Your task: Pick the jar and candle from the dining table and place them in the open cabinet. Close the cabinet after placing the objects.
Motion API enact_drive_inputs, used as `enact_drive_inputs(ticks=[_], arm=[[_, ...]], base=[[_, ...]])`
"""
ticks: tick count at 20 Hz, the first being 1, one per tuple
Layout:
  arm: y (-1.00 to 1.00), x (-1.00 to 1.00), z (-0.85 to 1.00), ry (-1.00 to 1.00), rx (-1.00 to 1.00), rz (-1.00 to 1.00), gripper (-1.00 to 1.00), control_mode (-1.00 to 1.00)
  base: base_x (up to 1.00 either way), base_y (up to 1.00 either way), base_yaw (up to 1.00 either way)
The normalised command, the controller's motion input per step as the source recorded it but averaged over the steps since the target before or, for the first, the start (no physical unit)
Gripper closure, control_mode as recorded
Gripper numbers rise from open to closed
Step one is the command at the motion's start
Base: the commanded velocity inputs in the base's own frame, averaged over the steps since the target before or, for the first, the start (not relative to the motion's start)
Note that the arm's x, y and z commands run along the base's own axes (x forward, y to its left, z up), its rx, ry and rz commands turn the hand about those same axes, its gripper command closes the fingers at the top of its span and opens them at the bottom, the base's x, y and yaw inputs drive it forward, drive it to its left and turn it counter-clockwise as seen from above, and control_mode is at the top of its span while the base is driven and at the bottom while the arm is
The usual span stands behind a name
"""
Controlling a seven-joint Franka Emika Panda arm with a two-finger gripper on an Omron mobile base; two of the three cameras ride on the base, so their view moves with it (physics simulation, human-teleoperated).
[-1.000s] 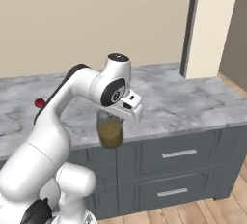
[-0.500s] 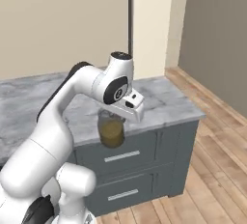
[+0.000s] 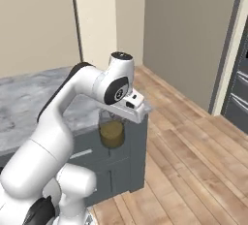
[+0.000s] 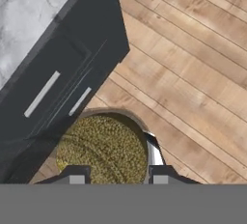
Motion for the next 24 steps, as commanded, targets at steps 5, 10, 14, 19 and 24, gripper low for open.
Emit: enact_drive_inputs(ticks=[5, 10, 14, 19, 24], arm=[[0.00, 0.00, 0.00, 0.00, 0.00, 0.00, 1.00, 1.00], [0.00, 0.00, 0.00, 0.00, 0.00, 0.00, 1.00, 1.00], [0.00, 0.00, 0.00, 0.00, 0.00, 0.00, 1.00, 1.00], [0.00, 0.00, 0.00, 0.00, 0.00, 0.00, 1.00, 1.00], [0.00, 0.00, 0.00, 0.00, 0.00, 0.00, 1.00, 1.00]], base=[[-0.05, -0.84, -0.19], [-0.03, -0.43, -0.34], [-0.01, -0.05, -0.35], [0.00, 0.00, -0.34], [0.01, -0.09, -0.39]])
